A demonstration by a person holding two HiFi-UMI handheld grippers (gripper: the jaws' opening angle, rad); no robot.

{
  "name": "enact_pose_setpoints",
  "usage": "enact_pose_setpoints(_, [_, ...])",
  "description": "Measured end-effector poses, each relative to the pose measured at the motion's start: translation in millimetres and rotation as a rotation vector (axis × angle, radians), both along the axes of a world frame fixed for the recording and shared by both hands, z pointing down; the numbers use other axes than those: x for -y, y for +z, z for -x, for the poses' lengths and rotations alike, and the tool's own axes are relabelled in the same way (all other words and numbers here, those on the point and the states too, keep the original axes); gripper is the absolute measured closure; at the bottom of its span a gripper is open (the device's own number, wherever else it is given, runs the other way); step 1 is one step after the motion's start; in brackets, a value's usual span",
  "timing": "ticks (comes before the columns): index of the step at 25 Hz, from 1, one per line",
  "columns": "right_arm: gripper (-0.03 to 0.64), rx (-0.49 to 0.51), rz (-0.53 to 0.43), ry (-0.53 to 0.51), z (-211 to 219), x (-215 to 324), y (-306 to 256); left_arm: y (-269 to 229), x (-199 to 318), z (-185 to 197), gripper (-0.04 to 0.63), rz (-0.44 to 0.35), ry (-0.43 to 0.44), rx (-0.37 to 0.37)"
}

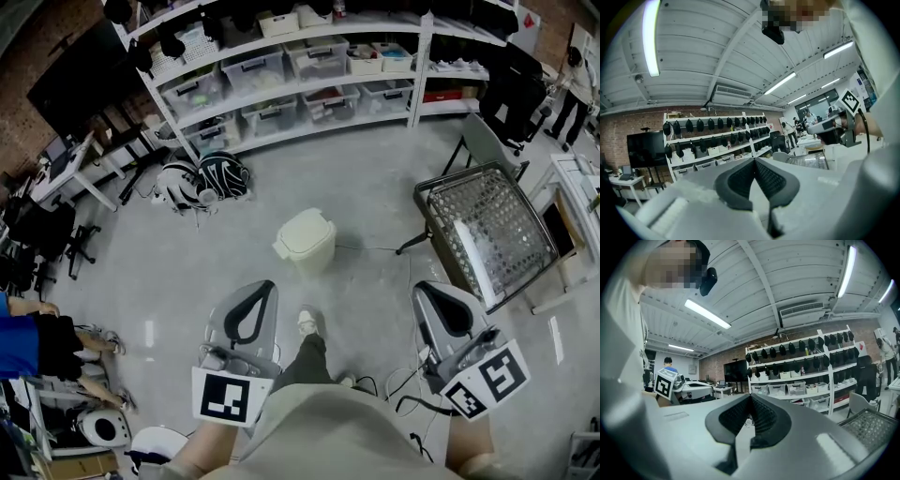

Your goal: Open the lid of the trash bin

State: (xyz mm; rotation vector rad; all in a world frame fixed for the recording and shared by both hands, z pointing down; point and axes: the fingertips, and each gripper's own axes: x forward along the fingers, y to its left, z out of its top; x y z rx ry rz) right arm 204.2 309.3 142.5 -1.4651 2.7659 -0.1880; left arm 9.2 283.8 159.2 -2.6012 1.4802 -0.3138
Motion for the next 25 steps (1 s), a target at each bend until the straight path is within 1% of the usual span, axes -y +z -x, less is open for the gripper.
enact_pose_setpoints(3, [0.614,-0.004,0.009,-0.001,4,21,6,6,20,3,0.594,0.006,-0.003,0.007])
enact_pose_setpoints(6, [0.614,-0.011,0.021,-0.005,7,47,12,11,46,7,0.594,0.009,-0.012,-0.002])
enact_pose_setpoints(12, [0.614,-0.033,0.063,-0.025,25,118,23,18,112,23,0.594,0.023,-0.03,-0.017])
enact_pose_setpoints(19, [0.614,-0.053,0.099,-0.042,62,214,30,30,204,60,0.594,0.062,-0.047,-0.025])
enact_pose_setpoints(25, [0.614,-0.07,0.118,-0.032,95,291,33,36,278,99,0.594,0.085,-0.056,-0.036])
